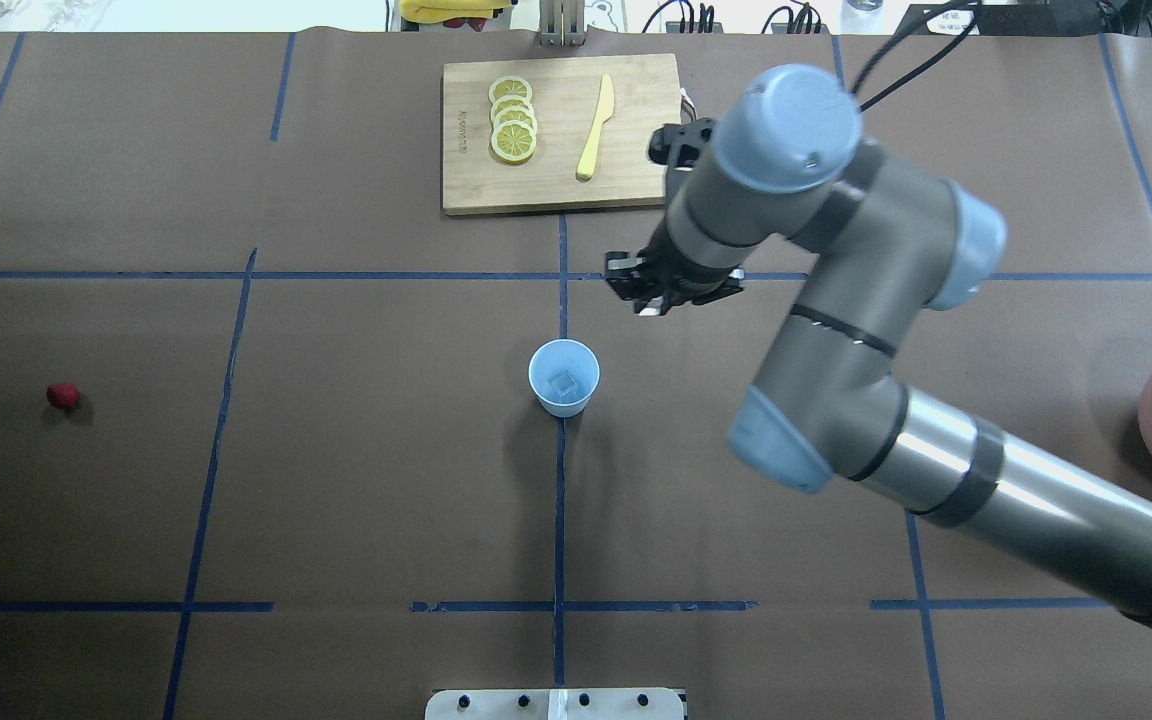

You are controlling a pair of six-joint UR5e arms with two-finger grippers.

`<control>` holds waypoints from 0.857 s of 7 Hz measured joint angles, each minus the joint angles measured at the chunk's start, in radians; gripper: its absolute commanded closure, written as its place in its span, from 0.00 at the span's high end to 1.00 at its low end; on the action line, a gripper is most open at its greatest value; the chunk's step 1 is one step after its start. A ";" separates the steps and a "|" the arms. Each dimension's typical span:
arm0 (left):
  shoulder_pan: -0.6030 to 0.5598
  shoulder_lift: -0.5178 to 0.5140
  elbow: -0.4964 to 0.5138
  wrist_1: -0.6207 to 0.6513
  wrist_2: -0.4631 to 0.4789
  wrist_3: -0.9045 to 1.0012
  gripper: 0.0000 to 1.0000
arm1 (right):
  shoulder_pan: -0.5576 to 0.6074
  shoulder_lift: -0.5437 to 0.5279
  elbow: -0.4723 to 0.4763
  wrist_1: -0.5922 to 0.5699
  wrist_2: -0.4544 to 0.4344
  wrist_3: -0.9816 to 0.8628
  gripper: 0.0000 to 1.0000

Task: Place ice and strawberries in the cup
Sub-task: 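Carry the ice cube with the right gripper over the blue cup, then open the right gripper to drop the ice cube into the cup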

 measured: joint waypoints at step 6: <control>0.000 0.000 0.010 0.000 0.002 0.003 1.00 | -0.103 0.104 -0.088 -0.048 -0.087 0.036 0.03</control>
